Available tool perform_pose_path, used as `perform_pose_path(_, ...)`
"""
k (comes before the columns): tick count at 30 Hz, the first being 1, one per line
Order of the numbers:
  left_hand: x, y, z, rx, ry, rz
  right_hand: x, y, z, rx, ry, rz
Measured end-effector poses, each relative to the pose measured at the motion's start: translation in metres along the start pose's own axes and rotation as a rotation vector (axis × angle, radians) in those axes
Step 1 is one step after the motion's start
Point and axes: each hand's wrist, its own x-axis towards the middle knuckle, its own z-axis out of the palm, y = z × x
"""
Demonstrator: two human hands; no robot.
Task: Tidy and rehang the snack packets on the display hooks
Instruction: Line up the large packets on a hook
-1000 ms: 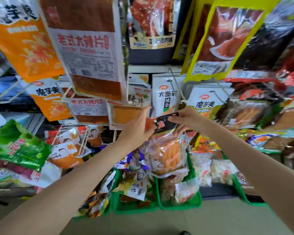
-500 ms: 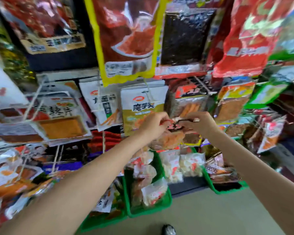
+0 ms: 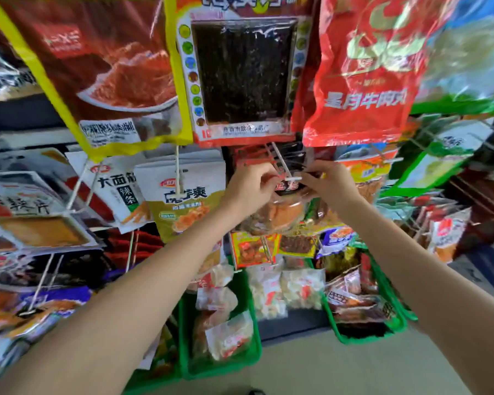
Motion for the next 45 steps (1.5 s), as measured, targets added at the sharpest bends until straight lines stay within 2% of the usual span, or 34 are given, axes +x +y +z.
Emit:
perform_pose_path(3, 0.001, 0.001, -0.006, -0.030, 0.008, 0.002, 0.004, -0.002, 0.001, 0.011, -0.017, -0.016)
perform_pose_path(10, 0.008, -0.002, 0.003, -0.120, -0.047, -0.169, 0.019, 0.000, 0.003, -0.071, -0.064, 0.039)
perform_pose_path(13, 0.010, -0.004, 0.006, 0.055, 0.042, -0.174, 0.026, 0.003, 0.012, -0.177, 0.032, 0.007)
perform_pose_path(15, 0.004, -0.004, 0.007, 0.182, 0.055, -0.115, 0.024, 0.008, 0.021, -0.087, 0.035, -0.003)
perform_pose_path(18, -0.020, -0.012, 0.002, 0.300, -0.008, 0.082, 0.002, 0.017, 0.036, 0.002, 0.099, 0.001)
perform_pose_path(21, -0.058, -0.038, -0.009, 0.374, -0.083, 0.123, -0.027, 0.027, 0.060, -0.042, 0.207, 0.154)
perform_pose_path(23, -0.084, -0.062, -0.022, 0.411, -0.134, 0.080, -0.041, 0.023, 0.085, -0.108, 0.100, 0.247)
perform_pose_path(26, -0.119, -0.095, -0.055, 0.476, -0.171, 0.004, -0.053, 0.000, 0.139, -0.106, -0.080, 0.162)
perform_pose_path(30, -0.166, -0.133, -0.120, 0.451, -0.017, -0.090, -0.066, -0.060, 0.224, -0.080, -0.239, 0.060)
perform_pose_path(32, -0.191, -0.154, -0.153, 0.434, 0.057, -0.172, -0.079, -0.095, 0.269, -0.142, -0.367, -0.013)
perform_pose_path(35, -0.228, -0.182, -0.201, 0.460, 0.101, -0.308, -0.091, -0.142, 0.335, -0.210, -0.446, -0.149)
perform_pose_path(37, -0.250, -0.198, -0.230, 0.509, 0.124, -0.343, -0.089, -0.167, 0.371, -0.104, -0.424, -0.151)
perform_pose_path(40, -0.277, -0.214, -0.264, 0.532, 0.142, -0.395, -0.077, -0.195, 0.403, 0.088, -0.284, 0.044)
perform_pose_path(45, -0.309, -0.227, -0.288, 0.536, 0.143, -0.361, -0.051, -0.215, 0.419, 0.284, -0.163, 0.173)
